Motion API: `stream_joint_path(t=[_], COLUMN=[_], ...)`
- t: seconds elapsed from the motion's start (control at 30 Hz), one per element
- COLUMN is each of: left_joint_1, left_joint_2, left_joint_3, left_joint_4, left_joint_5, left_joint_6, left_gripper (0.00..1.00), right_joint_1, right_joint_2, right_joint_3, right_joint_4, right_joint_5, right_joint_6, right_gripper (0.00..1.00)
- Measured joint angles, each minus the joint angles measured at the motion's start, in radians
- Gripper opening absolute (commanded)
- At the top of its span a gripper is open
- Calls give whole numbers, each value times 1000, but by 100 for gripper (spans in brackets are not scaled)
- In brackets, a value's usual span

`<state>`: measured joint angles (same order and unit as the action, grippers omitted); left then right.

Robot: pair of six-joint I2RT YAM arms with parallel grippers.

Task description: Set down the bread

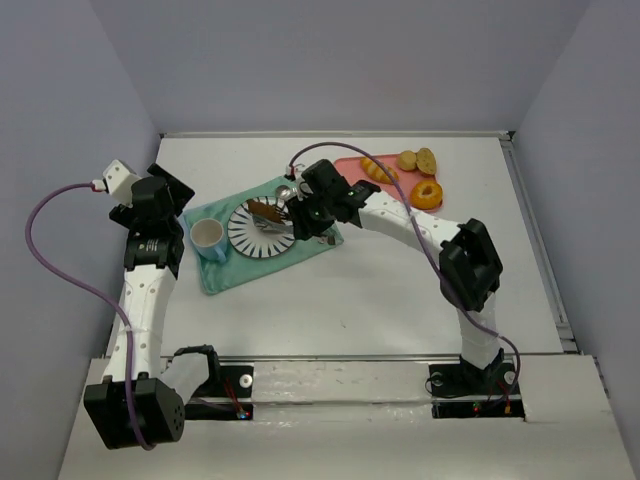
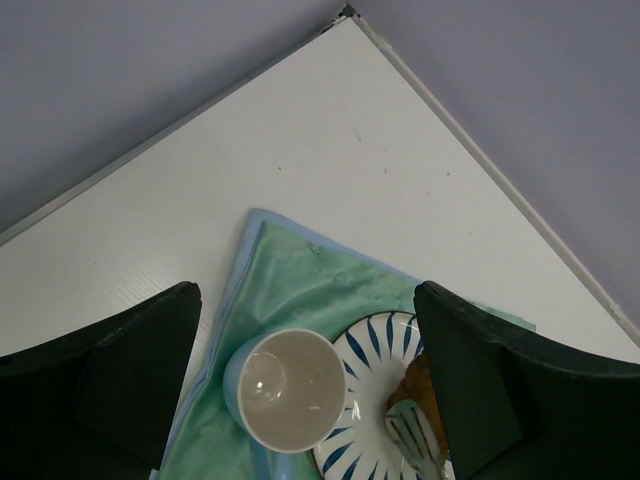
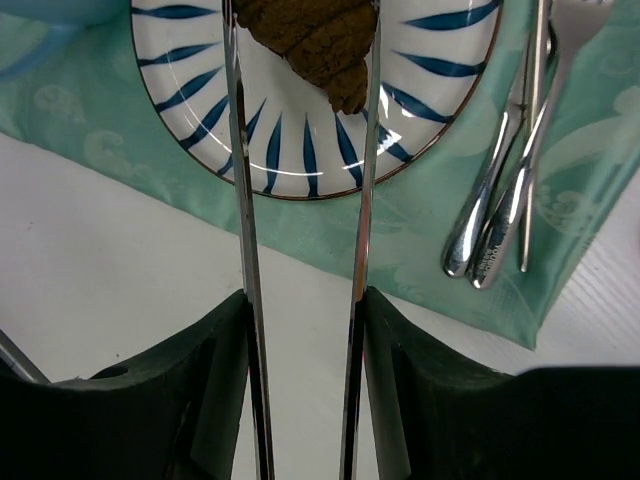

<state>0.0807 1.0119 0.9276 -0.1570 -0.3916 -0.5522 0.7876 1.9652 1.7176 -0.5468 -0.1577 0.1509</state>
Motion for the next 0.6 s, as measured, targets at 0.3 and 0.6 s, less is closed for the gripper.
stream_joint_path(t=[0.3,0.6], left_joint_1=[0,0], left_joint_2=[9,4], left_joint_3=[-3,-3], left_joint_4=[3,3], left_joint_5=[13,14], left_joint_6=[0,0], left_gripper=[99,99], right_joint_1=[29,31], right_joint_2=[76,24], right_joint_3=[41,50], right_joint_4=[-14,-16], right_joint_5=[-13,27], right_joint_6=[-4,-1], right_gripper=[68,67])
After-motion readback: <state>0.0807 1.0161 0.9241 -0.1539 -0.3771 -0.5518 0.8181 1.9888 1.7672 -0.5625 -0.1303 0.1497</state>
